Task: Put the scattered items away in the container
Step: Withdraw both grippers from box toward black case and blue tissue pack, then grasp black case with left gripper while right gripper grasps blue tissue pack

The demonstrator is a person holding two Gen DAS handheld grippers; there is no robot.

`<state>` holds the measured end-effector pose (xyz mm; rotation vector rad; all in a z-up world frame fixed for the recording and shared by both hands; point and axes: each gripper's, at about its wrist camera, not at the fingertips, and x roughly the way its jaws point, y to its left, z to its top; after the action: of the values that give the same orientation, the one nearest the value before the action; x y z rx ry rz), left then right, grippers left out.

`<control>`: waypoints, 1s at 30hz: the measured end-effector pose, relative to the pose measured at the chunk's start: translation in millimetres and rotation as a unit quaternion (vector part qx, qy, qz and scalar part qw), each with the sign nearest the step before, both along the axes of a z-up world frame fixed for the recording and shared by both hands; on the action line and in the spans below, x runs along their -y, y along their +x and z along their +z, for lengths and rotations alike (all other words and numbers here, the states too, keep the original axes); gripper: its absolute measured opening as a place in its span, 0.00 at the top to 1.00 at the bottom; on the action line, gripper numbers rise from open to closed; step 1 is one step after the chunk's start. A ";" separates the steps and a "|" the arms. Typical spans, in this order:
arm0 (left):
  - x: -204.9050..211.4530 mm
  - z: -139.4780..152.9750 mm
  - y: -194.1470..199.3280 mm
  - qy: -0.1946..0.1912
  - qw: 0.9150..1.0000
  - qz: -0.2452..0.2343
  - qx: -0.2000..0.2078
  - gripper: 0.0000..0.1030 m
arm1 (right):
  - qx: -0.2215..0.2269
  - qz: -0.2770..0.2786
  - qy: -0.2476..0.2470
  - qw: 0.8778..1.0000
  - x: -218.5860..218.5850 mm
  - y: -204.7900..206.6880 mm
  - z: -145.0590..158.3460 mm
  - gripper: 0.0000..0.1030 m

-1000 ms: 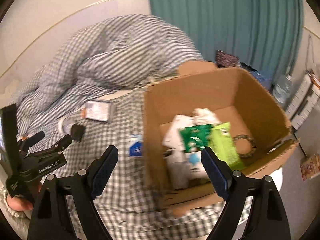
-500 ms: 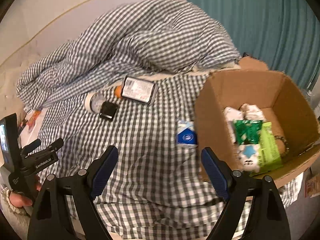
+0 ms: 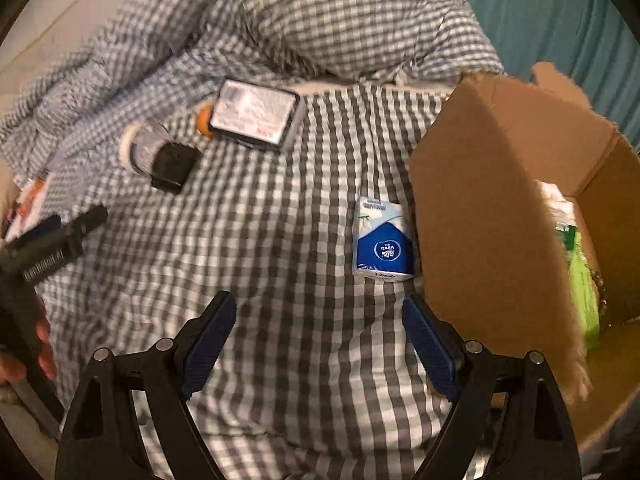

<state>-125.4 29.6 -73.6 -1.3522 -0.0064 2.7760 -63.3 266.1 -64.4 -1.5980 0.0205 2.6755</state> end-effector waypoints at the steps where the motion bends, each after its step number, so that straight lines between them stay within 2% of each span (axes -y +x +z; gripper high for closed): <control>1: -3.3 -5.0 -8.1 -0.005 1.000 -0.001 0.002 0.03 | 0.007 0.001 0.006 1.000 -0.5 -6.4 -7.1 0.18; 10: -16.0 -45.0 -60.1 -0.045 0.999 0.012 0.020 0.03 | 0.038 0.001 0.030 0.999 -6.8 -45.3 -44.1 0.18; 15: -17.9 -60.8 -77.2 -0.044 0.999 0.012 0.029 0.03 | 0.053 -0.004 0.028 0.998 -12.3 -58.5 -62.3 0.18; 23: -27.3 -73.4 -91.1 -0.046 0.999 -0.004 0.022 0.03 | 0.053 -0.007 0.038 0.998 -14.7 -69.4 -70.6 0.18; 27: -36.1 -76.1 -98.1 -0.047 0.999 -0.008 0.026 0.03 | 0.058 -0.016 0.034 0.998 -17.9 -74.8 -73.1 0.18; 30: -43.0 -78.7 -98.5 -0.048 0.998 -0.021 0.034 0.03 | 0.060 -0.019 0.048 0.997 -16.1 -79.3 -76.6 0.18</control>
<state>-224.0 72.6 -152.3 -1.4519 0.1532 2.7274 -142.6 282.2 -140.9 -1.7067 -0.0787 2.5060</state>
